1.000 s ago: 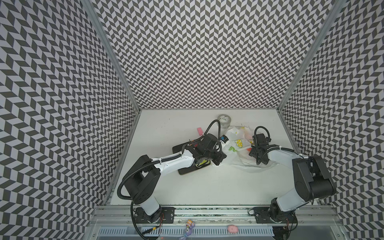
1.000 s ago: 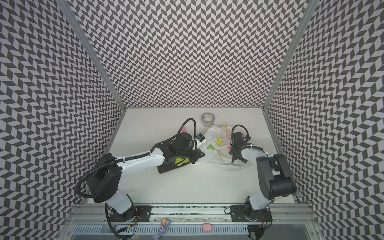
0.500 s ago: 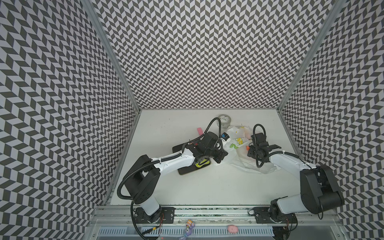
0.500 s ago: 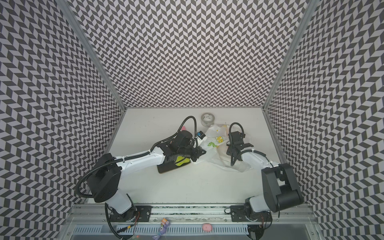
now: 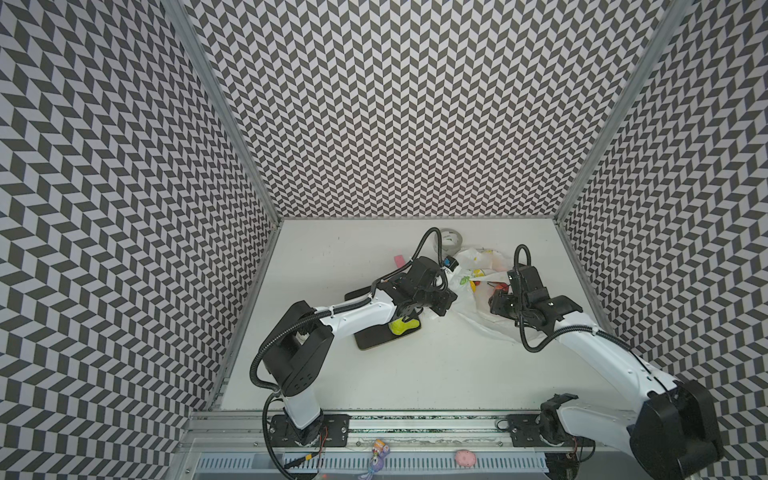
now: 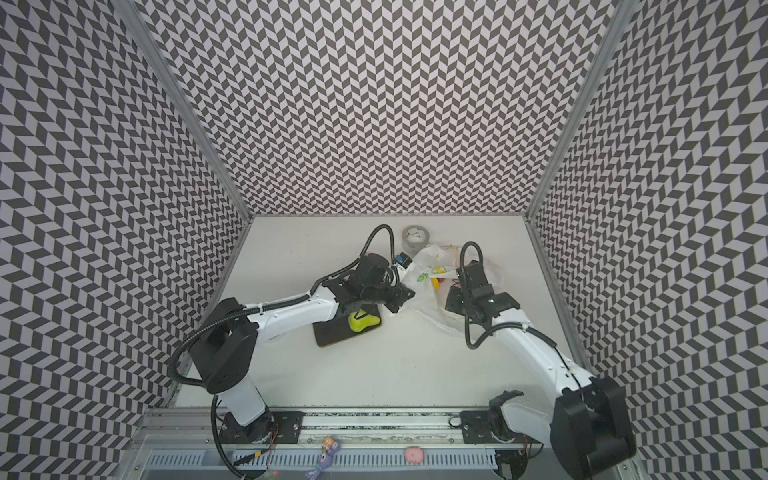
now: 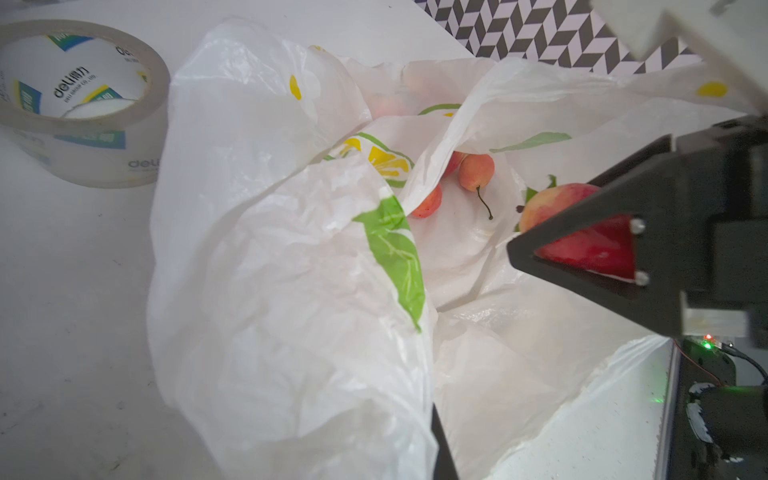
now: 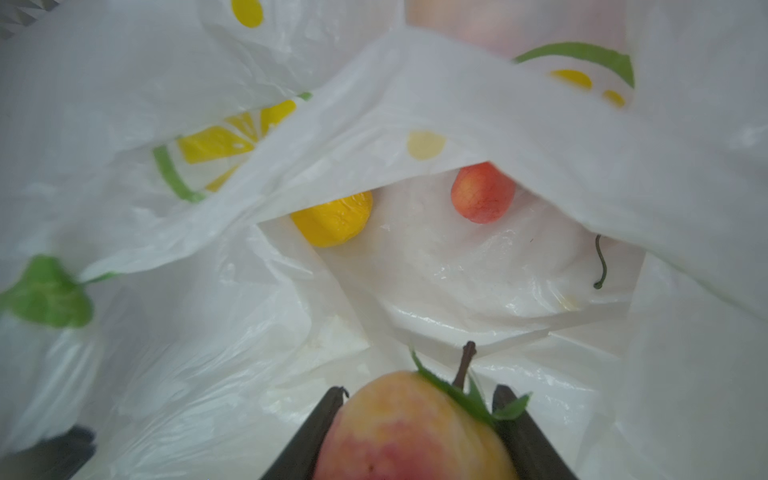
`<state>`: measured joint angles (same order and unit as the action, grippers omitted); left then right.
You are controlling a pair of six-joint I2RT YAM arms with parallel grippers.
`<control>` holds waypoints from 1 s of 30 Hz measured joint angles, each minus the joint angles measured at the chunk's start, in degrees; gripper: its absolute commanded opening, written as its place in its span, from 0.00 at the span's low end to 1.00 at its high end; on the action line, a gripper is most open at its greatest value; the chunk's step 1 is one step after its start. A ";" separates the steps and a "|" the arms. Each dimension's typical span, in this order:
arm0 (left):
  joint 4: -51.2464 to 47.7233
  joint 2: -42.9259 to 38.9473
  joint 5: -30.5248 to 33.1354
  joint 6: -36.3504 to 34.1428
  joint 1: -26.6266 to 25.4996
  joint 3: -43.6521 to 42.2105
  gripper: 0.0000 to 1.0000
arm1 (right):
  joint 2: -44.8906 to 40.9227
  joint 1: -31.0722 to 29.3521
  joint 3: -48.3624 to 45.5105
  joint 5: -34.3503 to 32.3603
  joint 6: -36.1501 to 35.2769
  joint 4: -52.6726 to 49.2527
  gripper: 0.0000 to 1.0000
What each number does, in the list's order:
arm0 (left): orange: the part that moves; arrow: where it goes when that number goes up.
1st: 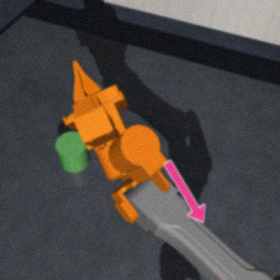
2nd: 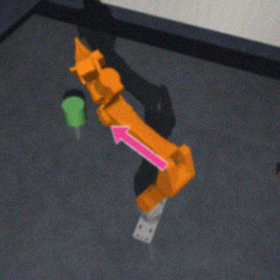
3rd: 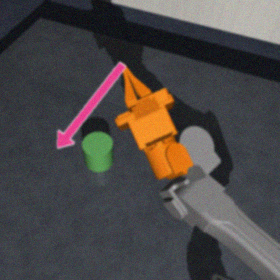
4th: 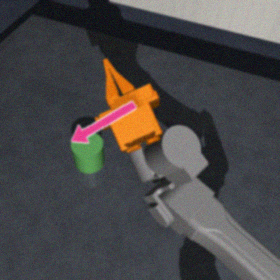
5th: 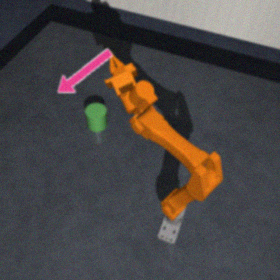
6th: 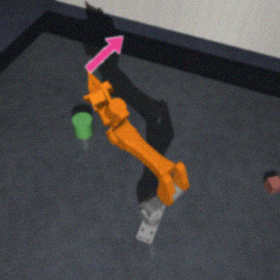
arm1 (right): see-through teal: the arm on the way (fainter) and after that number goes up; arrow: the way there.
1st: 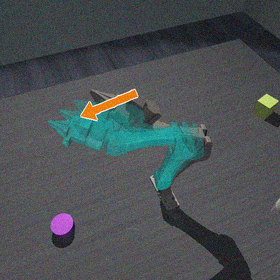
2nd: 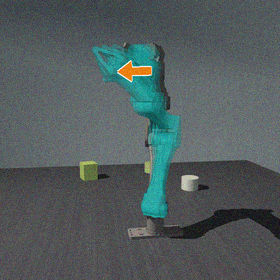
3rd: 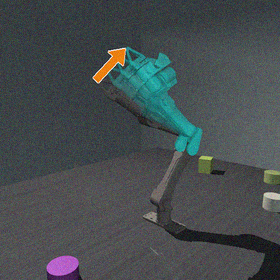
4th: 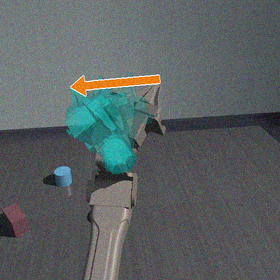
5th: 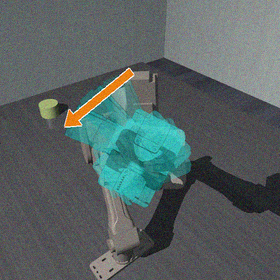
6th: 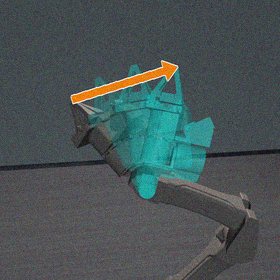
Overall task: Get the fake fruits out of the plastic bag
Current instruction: 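Lift the strawberry out and place it on the black pad with the right gripper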
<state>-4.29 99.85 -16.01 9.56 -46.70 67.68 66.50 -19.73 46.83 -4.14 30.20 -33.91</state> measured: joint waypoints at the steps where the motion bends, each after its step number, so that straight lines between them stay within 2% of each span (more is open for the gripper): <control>1: 0.09 0.00 0.15 0.00 0.24 0.02 0.05 | -1.16 -0.31 0.81 0.22 0.11 -0.92 0.41; 3: 0.09 0.00 0.33 -0.04 0.61 0.02 0.15 | -3.56 -0.87 2.45 0.61 0.61 -2.43 0.41; 7: 0.50 -0.02 0.22 0.04 1.33 0.00 0.50 | -7.82 -1.55 6.23 1.51 1.09 -5.09 0.40; 10: 0.90 -0.59 -0.46 -0.11 1.62 -0.13 0.70 | -9.22 -1.84 9.60 2.40 0.98 -6.10 0.40; 13: 1.42 -3.08 -1.40 -0.42 1.90 -1.09 0.84 | -9.27 -2.54 12.68 3.82 0.33 -6.58 0.40; 18: 2.89 -12.52 -3.06 0.76 4.33 -5.86 0.91 | -8.98 -5.53 15.87 6.38 -2.08 -5.62 0.40; 23: 3.41 -23.65 -2.43 5.38 12.55 -10.64 0.91 | -5.84 -11.98 17.79 7.15 -5.35 -2.10 0.40; 30: -1.31 -33.11 8.02 15.63 25.73 -11.65 0.87 | 5.79 -26.60 19.91 3.69 -13.46 9.35 0.40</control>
<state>-5.61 66.74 -7.99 25.19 -20.97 56.03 72.29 -46.33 66.74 -0.45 16.73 -24.56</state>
